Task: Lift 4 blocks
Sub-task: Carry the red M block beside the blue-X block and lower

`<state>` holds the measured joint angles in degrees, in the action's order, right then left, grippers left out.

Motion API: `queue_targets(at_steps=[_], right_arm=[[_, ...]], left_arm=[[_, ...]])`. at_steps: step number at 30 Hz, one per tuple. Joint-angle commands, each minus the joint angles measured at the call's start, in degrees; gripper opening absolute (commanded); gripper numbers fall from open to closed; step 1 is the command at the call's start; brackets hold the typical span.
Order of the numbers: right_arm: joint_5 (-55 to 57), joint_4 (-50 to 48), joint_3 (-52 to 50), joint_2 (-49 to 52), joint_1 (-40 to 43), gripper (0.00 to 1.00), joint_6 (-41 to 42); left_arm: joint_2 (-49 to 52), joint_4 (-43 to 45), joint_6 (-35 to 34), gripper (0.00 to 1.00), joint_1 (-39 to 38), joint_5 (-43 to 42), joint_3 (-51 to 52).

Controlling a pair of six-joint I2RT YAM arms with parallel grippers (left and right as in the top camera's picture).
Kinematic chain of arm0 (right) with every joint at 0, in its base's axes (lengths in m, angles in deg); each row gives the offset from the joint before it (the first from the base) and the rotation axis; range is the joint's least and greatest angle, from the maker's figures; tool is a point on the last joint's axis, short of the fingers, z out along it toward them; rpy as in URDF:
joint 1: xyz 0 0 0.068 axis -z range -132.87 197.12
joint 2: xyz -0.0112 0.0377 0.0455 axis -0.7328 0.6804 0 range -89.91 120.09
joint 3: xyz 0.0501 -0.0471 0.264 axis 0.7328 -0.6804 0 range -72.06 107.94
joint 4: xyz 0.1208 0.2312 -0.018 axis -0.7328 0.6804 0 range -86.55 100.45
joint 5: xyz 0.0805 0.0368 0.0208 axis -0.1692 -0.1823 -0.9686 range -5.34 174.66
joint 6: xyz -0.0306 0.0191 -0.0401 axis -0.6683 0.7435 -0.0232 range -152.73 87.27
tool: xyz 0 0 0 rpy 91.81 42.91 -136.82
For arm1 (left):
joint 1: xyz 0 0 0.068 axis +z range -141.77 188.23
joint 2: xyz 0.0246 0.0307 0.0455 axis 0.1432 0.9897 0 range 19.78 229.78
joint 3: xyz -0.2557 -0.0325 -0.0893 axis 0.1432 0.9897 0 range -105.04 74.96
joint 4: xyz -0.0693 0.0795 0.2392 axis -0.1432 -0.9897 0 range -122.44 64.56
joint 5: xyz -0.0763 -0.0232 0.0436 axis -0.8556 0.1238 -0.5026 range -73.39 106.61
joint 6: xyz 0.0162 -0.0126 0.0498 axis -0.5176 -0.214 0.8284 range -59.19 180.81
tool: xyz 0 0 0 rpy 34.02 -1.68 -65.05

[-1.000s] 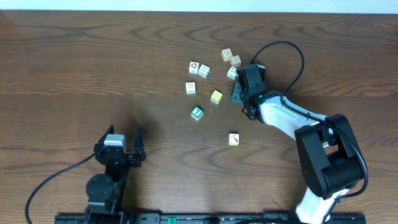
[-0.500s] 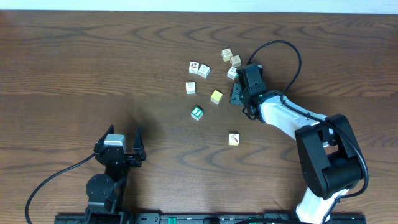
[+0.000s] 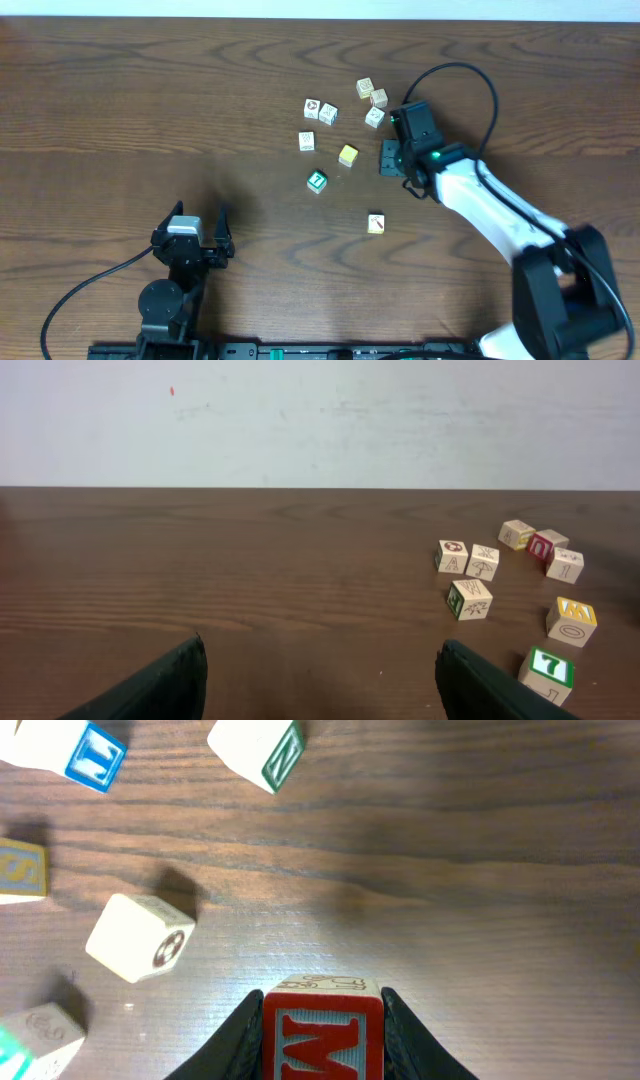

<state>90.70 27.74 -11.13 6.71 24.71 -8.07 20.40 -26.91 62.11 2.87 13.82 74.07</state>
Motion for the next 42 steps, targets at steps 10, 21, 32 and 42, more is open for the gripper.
queue_targets(at_steps=[10,21,32,42], right_arm=[[6.4,18.4,0.1,-12.4,-0.1,0.08,-5.1],[0.7,13.9,-11.9,-12.5,-1.7,0.05,-0.2],[0.1,10.3,-15.5,-12.4,-8.7,0.07,5.0],[0.1,8.1,-15.7,-12.3,-9.9,0.08,7.3]], left_arm=[[-0.2,-2.6,-0.3,0.73,-0.1,0.9,0.7],[-0.2,-2.6,-0.3,0.73,-0.1,0.9,0.7],[-0.2,-2.6,-0.3,0.73,-0.1,0.9,0.7],[-0.2,-2.6,-0.3,0.73,-0.1,0.9,0.7]])
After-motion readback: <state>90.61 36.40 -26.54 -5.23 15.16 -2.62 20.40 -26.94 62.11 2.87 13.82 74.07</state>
